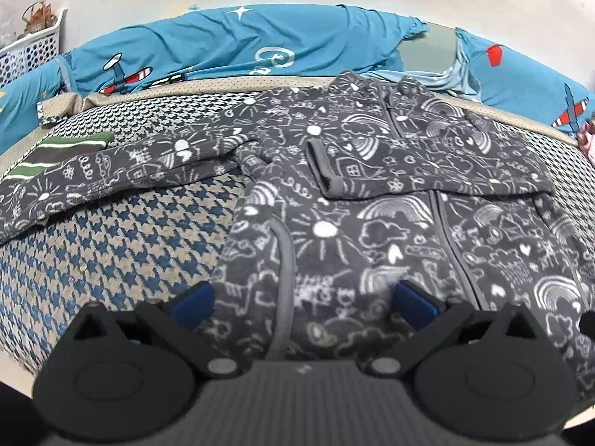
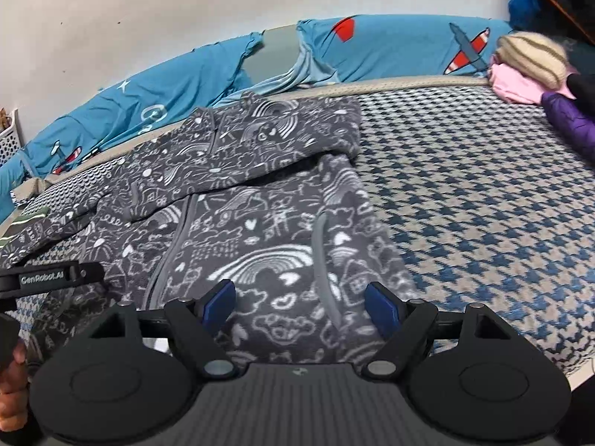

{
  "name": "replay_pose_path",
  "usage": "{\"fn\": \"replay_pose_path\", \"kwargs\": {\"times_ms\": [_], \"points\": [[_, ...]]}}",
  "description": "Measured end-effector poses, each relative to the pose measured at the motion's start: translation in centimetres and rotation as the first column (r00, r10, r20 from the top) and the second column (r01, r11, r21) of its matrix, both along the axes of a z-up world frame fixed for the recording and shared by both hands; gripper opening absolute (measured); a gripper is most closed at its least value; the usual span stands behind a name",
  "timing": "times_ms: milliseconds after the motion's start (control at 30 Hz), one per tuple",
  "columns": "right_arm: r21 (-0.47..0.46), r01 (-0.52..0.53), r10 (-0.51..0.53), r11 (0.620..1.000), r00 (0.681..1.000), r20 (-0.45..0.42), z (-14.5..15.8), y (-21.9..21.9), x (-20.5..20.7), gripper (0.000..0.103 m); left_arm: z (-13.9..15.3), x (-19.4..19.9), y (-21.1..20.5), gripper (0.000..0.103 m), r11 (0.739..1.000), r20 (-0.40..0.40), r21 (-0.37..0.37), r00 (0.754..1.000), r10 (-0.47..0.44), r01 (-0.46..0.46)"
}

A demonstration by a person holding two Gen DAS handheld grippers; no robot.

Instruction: Fold clothes

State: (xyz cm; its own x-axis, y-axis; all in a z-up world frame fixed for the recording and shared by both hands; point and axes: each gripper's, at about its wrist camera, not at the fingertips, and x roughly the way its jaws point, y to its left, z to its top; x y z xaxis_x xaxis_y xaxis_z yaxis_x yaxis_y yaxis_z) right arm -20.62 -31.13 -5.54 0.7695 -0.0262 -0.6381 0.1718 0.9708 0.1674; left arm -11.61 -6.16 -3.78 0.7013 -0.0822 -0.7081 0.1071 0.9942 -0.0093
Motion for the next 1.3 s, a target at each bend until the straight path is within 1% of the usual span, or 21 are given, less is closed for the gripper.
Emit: {"fn": "replay_pose_path", "kwargs": {"times_ms": [300,467,567,733,1300], "points": [[-0.054,0.045,-0.045,0.998,0.999,-0.005,0.0,-0.3,-0.3,0.077,-0.3,-1.3,-1.7,0.103,0.996,0.009,0.049,0.997,-0.075,0.075],[-0.071,0.034,-0.037,0.997,0.998,-0.043,-0.6,-0.2,0.1,0.077,-1.1,-1.1,-2.1,0.103,0.992,-0.032,0.084,0.996,-0.086,0.089],[-0.077,0.023,-0.027,0.997,0.998,-0.057,-0.9,0.0,0.1,0.077,-1.2,-1.1,-2.0,0.103,0.992,-0.035,0.082,0.995,-0.088,0.091],[-0.051,0.032,-0.035,0.998,0.998,-0.06,-1.1,-0.2,0.2,0.078,-1.3,-1.1,-1.9,0.103,0.992,-0.038,0.081,0.995,-0.09,0.092],[-0.049,0.031,-0.034,0.998,0.997,-0.066,-1.2,-0.1,-0.1,0.078,-1.4,-1.1,-1.9,0.103,0.993,-0.047,0.077,0.995,-0.085,0.089]]}}
